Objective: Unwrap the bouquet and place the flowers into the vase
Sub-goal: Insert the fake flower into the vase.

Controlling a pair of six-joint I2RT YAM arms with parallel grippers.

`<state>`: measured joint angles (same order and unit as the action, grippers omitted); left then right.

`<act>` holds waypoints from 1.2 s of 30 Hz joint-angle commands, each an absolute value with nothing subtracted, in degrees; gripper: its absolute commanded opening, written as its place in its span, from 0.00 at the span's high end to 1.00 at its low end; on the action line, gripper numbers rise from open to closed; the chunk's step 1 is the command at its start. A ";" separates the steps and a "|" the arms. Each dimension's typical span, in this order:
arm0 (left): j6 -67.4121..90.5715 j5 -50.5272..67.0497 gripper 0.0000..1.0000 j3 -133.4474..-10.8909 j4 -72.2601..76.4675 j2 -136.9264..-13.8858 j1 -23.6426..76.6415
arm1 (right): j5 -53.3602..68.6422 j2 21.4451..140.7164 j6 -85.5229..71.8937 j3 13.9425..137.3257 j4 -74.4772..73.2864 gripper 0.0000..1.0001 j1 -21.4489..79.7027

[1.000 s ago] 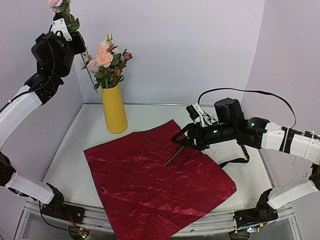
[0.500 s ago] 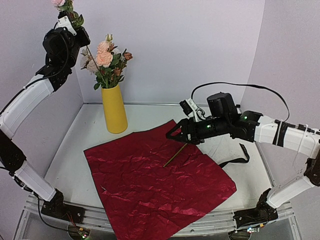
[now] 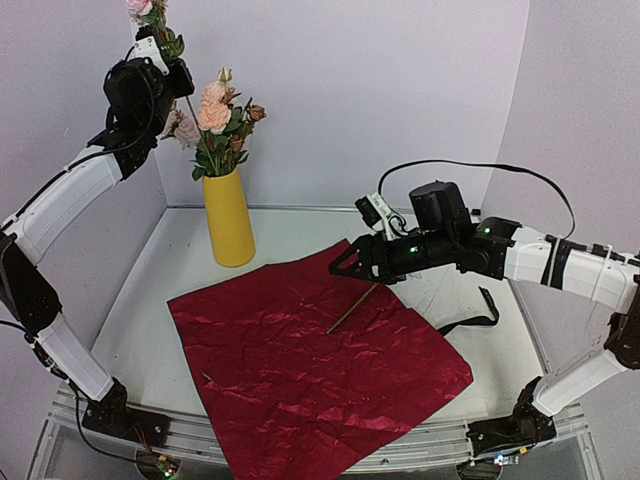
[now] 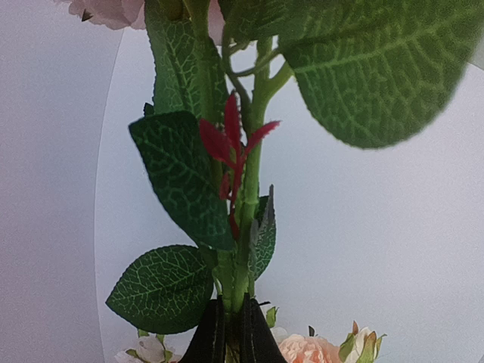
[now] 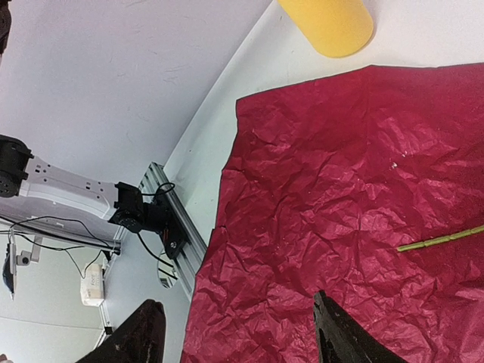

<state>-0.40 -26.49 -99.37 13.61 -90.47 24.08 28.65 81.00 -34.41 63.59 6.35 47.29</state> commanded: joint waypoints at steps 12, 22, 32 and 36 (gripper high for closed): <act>-1.45 -25.11 1.00 -93.09 18.01 -88.24 23.61 | 28.65 82.13 -32.87 66.60 5.36 0.32 46.69; -4.19 -23.99 1.00 -94.38 18.08 -86.43 23.55 | 29.22 83.12 -32.58 67.33 5.27 0.32 46.61; -11.53 -21.90 1.00 -96.06 18.03 -85.14 23.52 | 29.53 83.74 -32.17 68.01 5.19 0.32 46.57; -11.35 -21.80 1.00 -96.38 18.02 -85.59 23.52 | 29.62 83.91 -32.06 68.22 5.19 0.32 46.48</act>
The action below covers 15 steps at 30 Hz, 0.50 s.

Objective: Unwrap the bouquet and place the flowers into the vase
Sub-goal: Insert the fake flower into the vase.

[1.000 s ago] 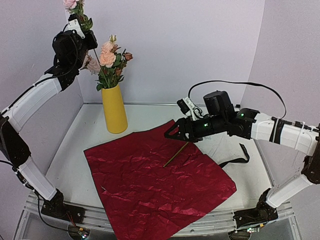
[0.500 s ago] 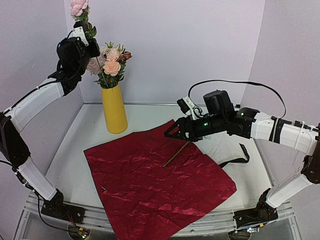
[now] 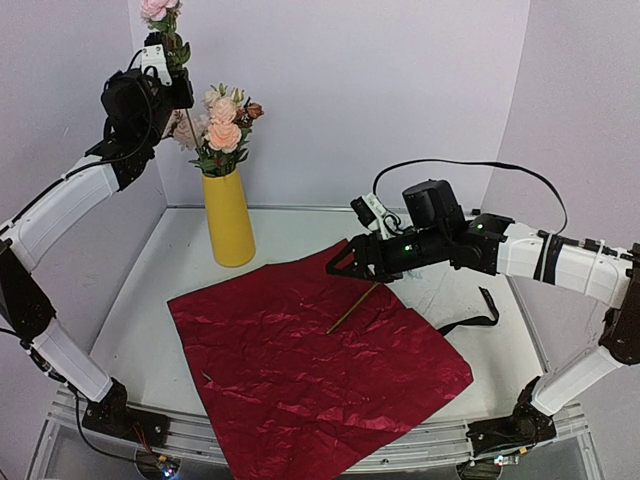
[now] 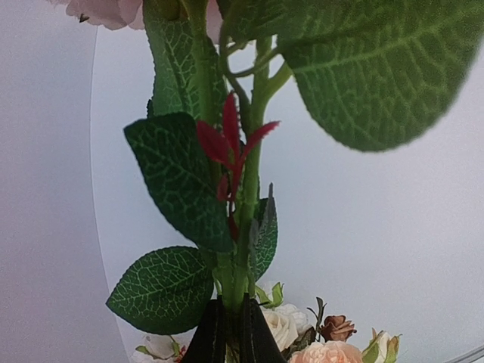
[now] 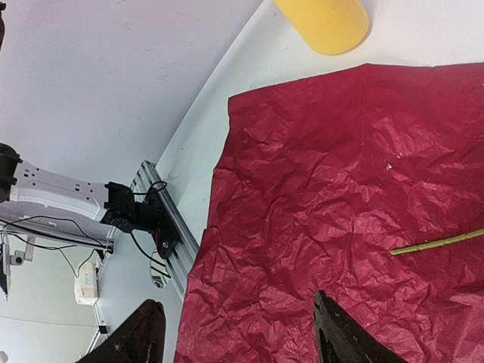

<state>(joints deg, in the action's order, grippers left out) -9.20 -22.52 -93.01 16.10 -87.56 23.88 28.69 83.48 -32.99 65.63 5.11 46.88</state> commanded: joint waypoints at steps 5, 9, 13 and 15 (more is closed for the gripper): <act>-9.41 -22.74 1.00 -97.73 18.11 -87.07 23.47 | 29.62 83.87 -31.98 68.47 5.07 0.32 46.38; -6.63 -22.89 1.00 -98.61 18.19 -88.29 23.01 | 29.54 83.64 -32.23 68.16 5.01 0.32 46.40; -2.61 -22.30 1.00 -98.95 18.37 -89.42 22.35 | 29.12 83.18 -32.38 67.60 5.01 0.33 46.30; -0.84 -21.40 1.00 -98.70 18.39 -89.91 22.16 | 29.09 83.14 -32.45 67.50 5.01 0.32 46.30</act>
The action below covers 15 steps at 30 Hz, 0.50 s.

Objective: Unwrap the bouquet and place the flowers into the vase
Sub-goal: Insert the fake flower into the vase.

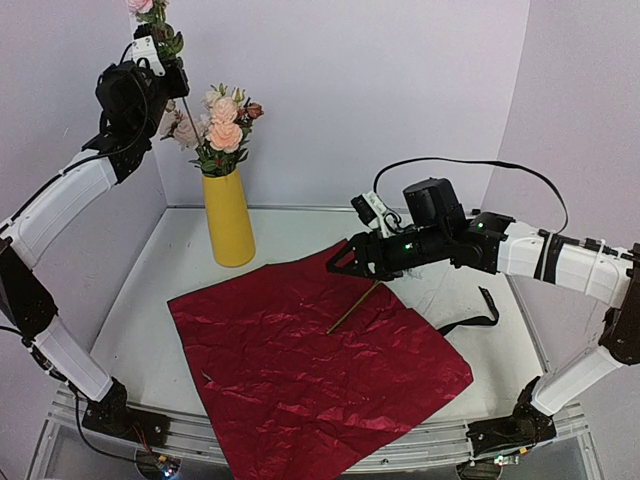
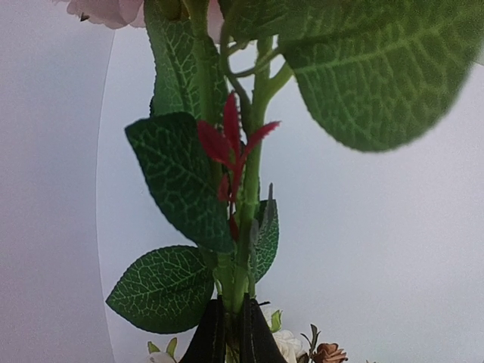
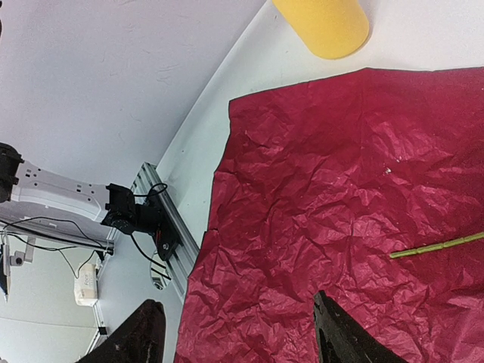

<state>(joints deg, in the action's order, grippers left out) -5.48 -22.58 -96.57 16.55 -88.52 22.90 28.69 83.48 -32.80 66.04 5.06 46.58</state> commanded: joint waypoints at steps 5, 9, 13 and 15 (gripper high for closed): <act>1.79 -20.04 1.00 -97.11 18.50 -90.50 22.15 | 28.93 83.06 -32.59 67.30 5.00 0.32 46.27; 0.56 -18.45 1.00 -94.69 18.71 -90.40 22.06 | 28.92 83.13 -32.65 67.16 5.00 0.33 46.29; 0.09 -17.10 1.00 -91.28 18.93 -89.92 22.09 | 29.00 83.35 -32.66 67.27 5.01 0.32 46.32; 0.09 -16.93 1.00 -89.25 19.06 -89.66 22.06 | 29.02 83.49 -32.68 67.37 5.01 0.32 46.30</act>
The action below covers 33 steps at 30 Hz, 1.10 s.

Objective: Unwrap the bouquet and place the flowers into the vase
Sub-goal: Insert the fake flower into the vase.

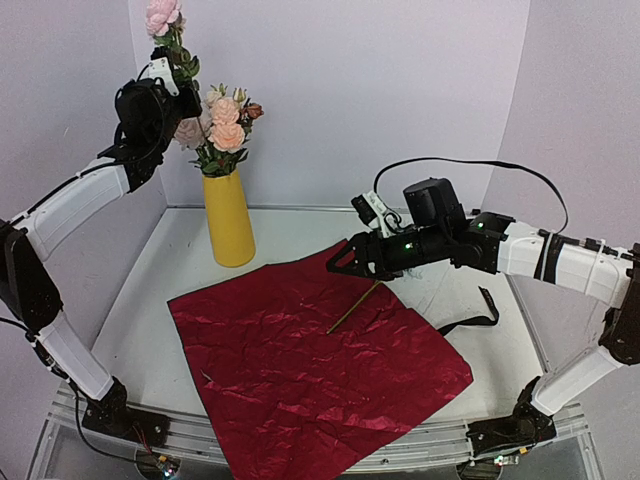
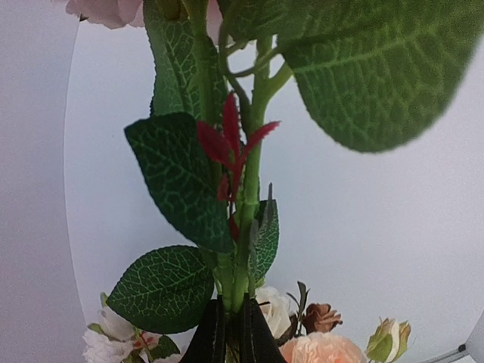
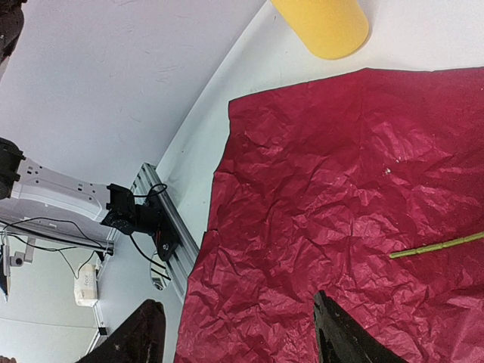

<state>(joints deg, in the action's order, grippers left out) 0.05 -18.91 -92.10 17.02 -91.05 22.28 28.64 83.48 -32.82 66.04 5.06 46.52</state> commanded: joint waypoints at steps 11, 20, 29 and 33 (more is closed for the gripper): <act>0.09 -16.81 1.00 -80.65 19.08 -89.09 22.06 | 29.33 83.88 -32.19 67.92 4.92 0.32 46.12; 2.87 -15.75 0.68 -76.03 18.99 -87.19 22.06 | 29.53 83.94 -32.14 68.15 4.83 0.32 45.95; 6.64 -16.09 0.56 -68.72 18.66 -80.53 22.06 | 29.90 83.93 -32.92 67.51 4.92 0.33 45.94; 8.76 -16.55 0.55 -64.27 18.50 -77.81 22.06 | 30.01 84.10 -32.84 67.50 4.92 0.33 45.96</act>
<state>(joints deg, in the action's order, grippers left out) 5.75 -16.27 -67.76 17.04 -81.86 22.28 28.91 83.48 -32.88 66.06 4.80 46.26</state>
